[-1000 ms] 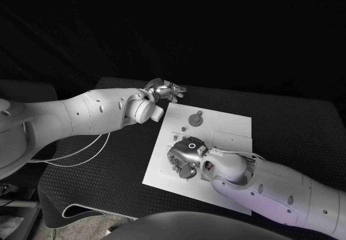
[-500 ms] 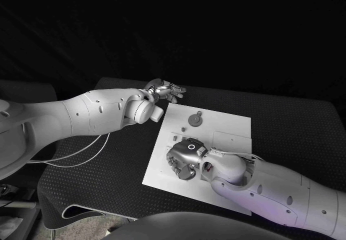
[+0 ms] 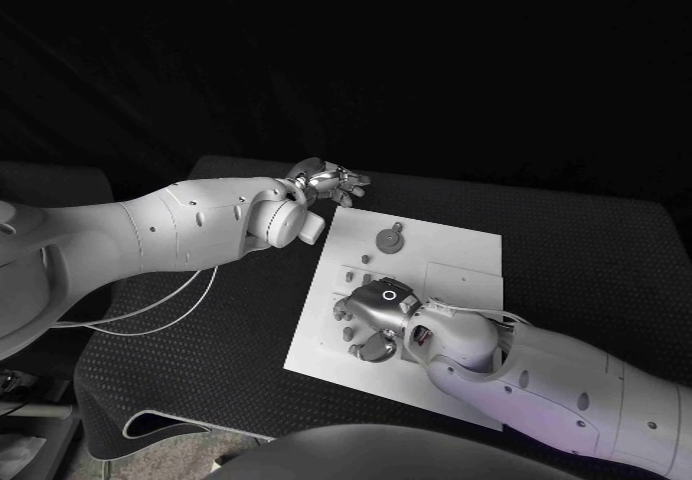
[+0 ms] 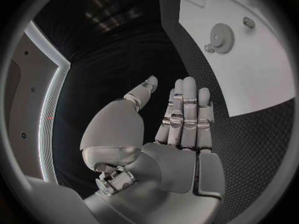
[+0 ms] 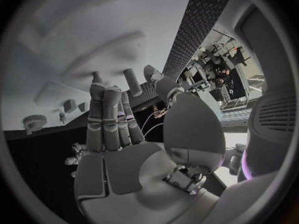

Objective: Assemble the parts on the task board

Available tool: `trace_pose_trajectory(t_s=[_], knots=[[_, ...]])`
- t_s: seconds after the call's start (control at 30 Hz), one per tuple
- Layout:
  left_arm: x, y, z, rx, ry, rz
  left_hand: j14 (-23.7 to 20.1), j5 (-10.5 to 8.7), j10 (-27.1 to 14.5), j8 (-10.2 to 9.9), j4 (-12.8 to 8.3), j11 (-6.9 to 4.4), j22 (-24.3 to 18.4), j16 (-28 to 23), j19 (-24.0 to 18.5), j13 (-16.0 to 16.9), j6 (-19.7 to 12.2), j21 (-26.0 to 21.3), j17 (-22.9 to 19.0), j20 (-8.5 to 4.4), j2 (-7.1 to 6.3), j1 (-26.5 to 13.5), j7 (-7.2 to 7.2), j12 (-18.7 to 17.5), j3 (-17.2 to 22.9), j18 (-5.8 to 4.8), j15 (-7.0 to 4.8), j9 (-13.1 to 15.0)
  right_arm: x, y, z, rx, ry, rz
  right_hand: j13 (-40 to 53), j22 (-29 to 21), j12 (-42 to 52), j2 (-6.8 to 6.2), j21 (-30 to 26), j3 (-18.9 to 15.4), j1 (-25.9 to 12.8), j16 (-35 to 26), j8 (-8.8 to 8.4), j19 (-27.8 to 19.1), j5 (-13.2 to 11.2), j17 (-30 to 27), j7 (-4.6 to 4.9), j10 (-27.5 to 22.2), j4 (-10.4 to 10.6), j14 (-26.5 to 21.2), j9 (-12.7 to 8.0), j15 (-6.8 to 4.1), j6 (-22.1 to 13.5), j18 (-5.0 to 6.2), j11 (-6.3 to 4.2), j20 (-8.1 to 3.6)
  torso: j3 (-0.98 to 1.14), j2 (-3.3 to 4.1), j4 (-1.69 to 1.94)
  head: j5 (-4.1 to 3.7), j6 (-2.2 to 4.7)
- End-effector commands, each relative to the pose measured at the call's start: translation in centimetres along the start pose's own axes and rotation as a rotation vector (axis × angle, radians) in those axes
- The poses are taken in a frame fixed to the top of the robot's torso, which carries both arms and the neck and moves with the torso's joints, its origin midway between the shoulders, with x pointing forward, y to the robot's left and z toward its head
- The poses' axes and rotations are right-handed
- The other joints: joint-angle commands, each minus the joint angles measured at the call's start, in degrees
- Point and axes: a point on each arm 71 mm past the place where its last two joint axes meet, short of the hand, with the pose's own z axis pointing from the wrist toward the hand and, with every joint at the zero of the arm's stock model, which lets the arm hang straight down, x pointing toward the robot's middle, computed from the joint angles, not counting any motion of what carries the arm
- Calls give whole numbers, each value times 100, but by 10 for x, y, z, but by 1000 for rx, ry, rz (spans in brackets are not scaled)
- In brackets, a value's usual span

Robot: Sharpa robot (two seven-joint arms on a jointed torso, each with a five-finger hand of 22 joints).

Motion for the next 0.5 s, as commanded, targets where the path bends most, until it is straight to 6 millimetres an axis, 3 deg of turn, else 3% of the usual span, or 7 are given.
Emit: trace_pose_trajectory(t_s=[0.03,0.17,0.27,0.4,0.5], knots=[[1,-1,0,5,15,-5,10,4,-28,24,22,27,10,-24,-10,4,-46,-37,8,-214,-11,-25,8,-5,-9,-4,9,-10,-3,0,-2,-6,-51,18,-91,116,6,-21,-27,-147,-23,70,-65,-100,-81,-7,42,-221,2,-122,-38,47,-166,143,53,22,2,1,-2,-14,8],[1,-1,0,5,14,-4,10,3,-28,25,21,28,11,-25,-11,4,-46,-38,9,-213,-12,-23,7,-5,-8,-5,10,-10,-6,0,-7,-15,-82,25,-152,114,58,-32,-5,-248,2,158,-74,-149,-82,-42,51,-317,10,-187,-53,65,-231,148,70,50,5,-2,-7,-24,12],[0,-1,-1,4,13,-4,9,3,-29,26,20,28,11,-26,-11,4,-45,-38,9,-213,-11,-21,7,-5,-7,-5,10,-10,-10,0,-12,-23,-113,49,-188,119,123,-33,45,-366,-18,268,-52,-144,85,-67,54,-326,8,-200,-54,68,-234,148,72,53,4,-1,-7,-35,22],[-3,0,-1,3,8,-3,8,2,-29,27,18,28,13,-27,-13,4,-44,-39,10,-213,-12,-18,6,-5,-7,-5,10,-11,-27,-4,-20,-23,-175,124,-224,115,207,-30,127,-438,-10,409,-16,-90,135,-100,54,-311,29,-178,-54,60,-210,148,67,23,5,-1,-5,-80,53],[-4,0,0,2,7,-3,8,1,-30,28,17,29,13,-27,-14,5,-44,-40,10,-212,-13,-16,6,-5,-7,-5,11,-11,-42,-20,-30,6,-196,216,-234,107,302,-12,169,-401,-10,481,50,-52,139,-145,-10,-235,93,-157,-39,24,-118,148,29,2,4,-7,-6,-131,88]])
